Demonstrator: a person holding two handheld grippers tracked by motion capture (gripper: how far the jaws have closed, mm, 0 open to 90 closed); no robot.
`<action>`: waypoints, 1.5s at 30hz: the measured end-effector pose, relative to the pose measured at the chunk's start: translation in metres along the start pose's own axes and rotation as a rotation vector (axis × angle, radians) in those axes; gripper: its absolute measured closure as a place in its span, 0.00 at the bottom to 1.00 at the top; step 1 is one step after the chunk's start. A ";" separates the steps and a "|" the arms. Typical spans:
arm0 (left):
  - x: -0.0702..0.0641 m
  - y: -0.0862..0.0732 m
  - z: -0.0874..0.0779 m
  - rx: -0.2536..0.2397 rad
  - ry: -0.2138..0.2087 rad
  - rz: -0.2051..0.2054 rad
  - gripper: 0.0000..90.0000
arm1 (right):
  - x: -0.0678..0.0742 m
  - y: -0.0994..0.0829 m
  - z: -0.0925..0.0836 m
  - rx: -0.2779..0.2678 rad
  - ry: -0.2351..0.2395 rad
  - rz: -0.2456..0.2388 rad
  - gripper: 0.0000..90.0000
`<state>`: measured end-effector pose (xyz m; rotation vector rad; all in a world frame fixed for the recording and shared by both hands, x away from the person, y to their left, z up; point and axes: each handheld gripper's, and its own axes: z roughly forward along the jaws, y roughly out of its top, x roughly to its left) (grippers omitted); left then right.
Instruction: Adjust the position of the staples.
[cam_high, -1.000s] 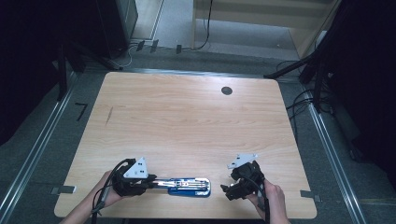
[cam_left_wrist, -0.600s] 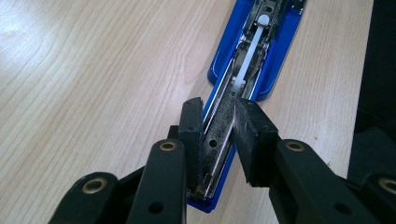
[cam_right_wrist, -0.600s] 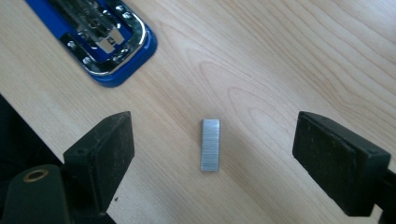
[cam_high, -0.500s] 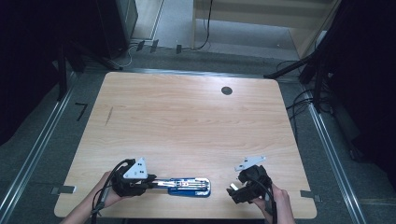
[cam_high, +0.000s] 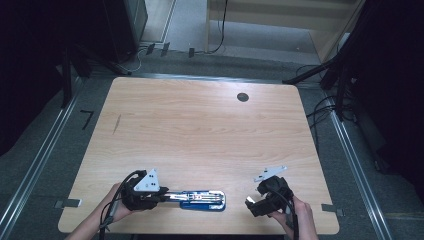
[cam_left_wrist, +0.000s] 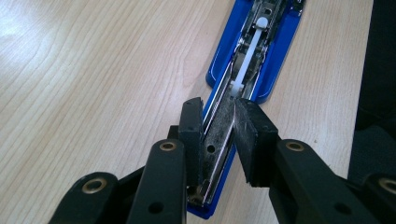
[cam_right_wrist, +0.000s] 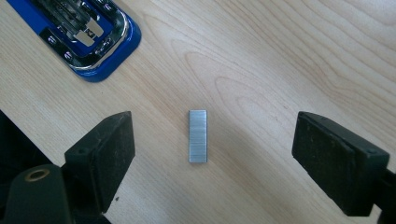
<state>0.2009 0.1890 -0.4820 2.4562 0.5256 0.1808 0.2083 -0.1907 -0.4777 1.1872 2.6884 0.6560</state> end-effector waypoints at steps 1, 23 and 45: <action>0.000 0.000 0.000 0.002 0.000 0.003 0.82 | 0.000 -0.001 0.000 -0.002 0.003 0.010 0.15; 0.000 0.000 0.001 -0.002 -0.003 0.002 0.82 | -0.005 0.001 0.019 0.021 0.065 0.094 0.52; 0.001 0.000 0.001 -0.002 -0.004 0.005 0.82 | 0.003 0.005 0.032 0.042 0.022 0.075 0.82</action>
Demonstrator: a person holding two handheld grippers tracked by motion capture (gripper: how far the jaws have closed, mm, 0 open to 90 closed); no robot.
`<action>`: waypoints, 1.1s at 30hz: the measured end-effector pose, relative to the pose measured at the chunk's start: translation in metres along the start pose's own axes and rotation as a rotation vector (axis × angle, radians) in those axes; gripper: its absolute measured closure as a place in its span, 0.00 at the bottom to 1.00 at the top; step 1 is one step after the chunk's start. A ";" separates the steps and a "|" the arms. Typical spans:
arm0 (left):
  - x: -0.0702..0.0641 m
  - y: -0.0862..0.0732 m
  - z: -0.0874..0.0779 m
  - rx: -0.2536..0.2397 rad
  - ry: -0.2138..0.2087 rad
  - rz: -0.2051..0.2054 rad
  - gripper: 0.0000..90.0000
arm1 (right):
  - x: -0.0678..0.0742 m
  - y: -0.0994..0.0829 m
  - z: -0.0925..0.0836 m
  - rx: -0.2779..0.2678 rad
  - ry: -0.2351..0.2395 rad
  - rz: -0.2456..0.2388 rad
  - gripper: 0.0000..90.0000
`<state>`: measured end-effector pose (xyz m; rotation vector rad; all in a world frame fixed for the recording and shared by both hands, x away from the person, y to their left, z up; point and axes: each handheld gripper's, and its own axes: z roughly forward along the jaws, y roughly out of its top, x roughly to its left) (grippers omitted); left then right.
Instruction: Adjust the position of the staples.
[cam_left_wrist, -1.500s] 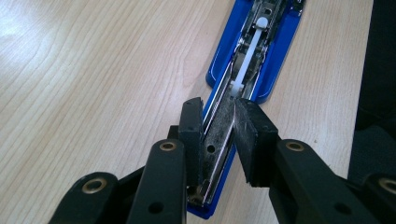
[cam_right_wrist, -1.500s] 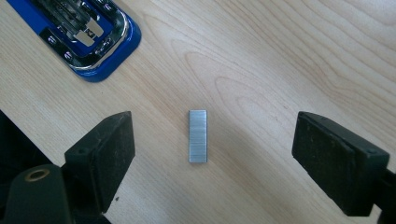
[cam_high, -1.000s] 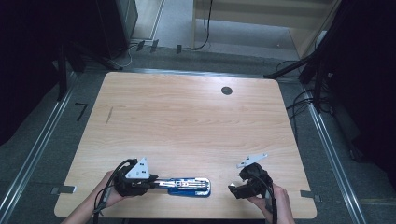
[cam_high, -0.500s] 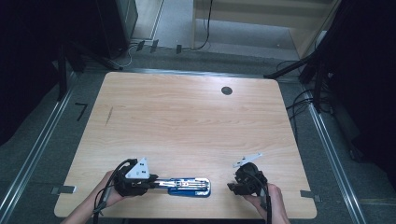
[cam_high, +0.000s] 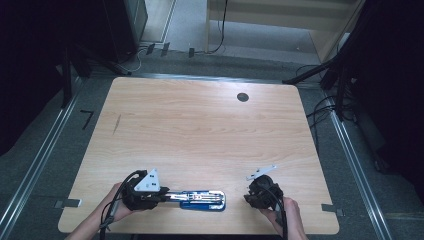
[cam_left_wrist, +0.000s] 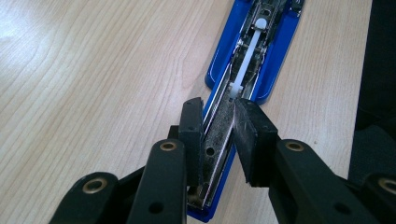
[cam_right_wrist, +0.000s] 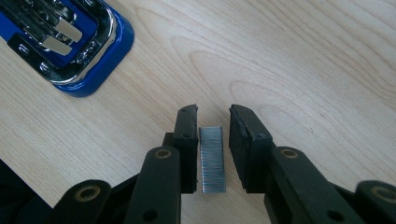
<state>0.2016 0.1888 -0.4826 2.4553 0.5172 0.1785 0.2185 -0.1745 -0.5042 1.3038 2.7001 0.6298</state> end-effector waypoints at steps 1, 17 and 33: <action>0.000 0.000 0.000 0.000 0.000 0.000 0.82 | 0.001 0.000 0.001 0.005 -0.006 -0.013 0.82; 0.000 0.000 0.000 0.003 0.001 0.003 0.82 | 0.006 0.001 0.003 0.028 -0.030 -0.037 0.88; 0.000 0.000 0.000 0.004 0.000 0.005 0.82 | 0.004 0.002 -0.003 -0.001 -0.023 -0.062 0.88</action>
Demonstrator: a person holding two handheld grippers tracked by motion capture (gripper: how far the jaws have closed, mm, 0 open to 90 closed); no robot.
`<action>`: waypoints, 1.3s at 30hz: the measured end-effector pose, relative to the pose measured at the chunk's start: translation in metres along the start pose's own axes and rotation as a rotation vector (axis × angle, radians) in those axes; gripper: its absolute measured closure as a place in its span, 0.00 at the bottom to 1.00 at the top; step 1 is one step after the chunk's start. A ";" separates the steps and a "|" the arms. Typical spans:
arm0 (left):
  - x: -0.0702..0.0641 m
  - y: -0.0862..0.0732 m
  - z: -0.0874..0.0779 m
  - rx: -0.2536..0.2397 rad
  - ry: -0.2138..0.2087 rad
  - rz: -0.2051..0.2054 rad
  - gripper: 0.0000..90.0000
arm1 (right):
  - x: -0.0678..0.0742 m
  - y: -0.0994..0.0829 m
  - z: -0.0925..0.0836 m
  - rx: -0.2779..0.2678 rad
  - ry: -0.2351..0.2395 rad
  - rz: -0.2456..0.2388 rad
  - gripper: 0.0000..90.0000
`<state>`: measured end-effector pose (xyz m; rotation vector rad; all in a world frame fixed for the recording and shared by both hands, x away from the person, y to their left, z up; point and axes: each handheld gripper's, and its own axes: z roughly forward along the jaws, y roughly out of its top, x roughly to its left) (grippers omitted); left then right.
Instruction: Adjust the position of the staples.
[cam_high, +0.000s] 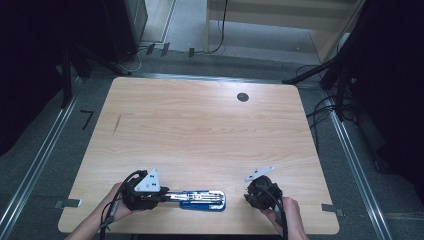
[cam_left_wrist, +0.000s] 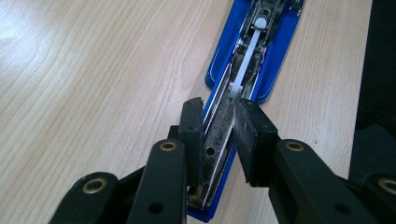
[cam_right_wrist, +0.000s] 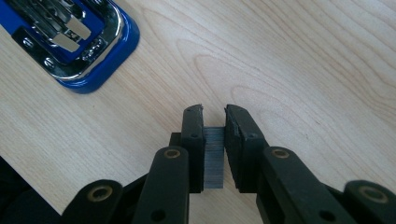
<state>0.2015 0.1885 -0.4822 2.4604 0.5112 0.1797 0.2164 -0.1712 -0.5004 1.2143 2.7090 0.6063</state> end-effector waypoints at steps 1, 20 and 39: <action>0.000 0.000 0.000 0.000 0.000 0.000 0.82 | 0.000 0.000 0.000 -0.003 0.004 0.000 0.88; 0.000 0.000 0.000 0.000 0.000 0.007 0.82 | 0.002 0.005 -0.008 -0.041 0.036 -0.057 0.88; 0.000 0.000 0.000 -0.002 -0.002 0.004 0.82 | 0.007 0.021 -0.009 -0.071 0.063 -0.129 0.88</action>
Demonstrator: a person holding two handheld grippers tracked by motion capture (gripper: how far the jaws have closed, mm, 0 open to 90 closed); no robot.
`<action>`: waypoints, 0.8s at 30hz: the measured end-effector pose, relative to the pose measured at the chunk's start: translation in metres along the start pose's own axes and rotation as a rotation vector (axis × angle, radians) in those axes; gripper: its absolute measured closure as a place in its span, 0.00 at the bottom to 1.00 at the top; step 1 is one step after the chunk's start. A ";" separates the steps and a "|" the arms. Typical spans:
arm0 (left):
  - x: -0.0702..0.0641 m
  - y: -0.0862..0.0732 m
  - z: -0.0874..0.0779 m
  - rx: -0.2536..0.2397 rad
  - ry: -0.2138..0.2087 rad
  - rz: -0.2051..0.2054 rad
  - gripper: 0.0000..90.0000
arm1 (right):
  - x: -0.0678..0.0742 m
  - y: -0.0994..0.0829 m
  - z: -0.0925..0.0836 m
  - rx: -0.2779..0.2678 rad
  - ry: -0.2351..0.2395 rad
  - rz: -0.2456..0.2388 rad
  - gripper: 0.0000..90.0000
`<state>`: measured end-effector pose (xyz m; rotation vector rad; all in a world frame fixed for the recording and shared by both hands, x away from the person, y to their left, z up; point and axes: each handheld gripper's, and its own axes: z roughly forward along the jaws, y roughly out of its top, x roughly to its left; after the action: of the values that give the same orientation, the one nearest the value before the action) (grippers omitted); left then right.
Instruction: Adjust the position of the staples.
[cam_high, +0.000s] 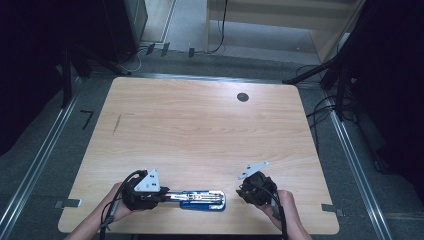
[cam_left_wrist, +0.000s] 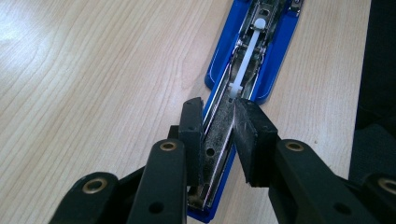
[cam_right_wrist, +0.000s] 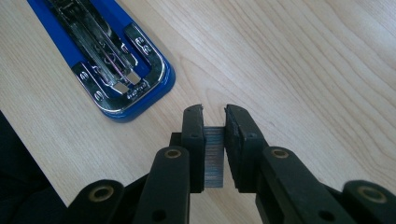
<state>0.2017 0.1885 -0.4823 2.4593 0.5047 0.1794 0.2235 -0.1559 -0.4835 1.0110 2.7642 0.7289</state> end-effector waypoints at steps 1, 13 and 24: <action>0.000 0.000 0.000 0.000 0.000 0.001 0.82 | 0.000 0.001 0.000 0.002 -0.003 -0.010 0.89; 0.000 0.000 0.000 0.001 0.001 0.001 0.82 | -0.002 0.009 0.000 -0.017 0.005 -0.024 0.89; 0.001 0.000 0.000 -0.002 -0.005 0.002 0.82 | -0.004 0.017 0.003 -0.026 0.011 -0.038 0.89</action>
<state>0.2025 0.1887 -0.4826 2.4575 0.5002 0.1744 0.2369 -0.1466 -0.4781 0.9493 2.7676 0.7660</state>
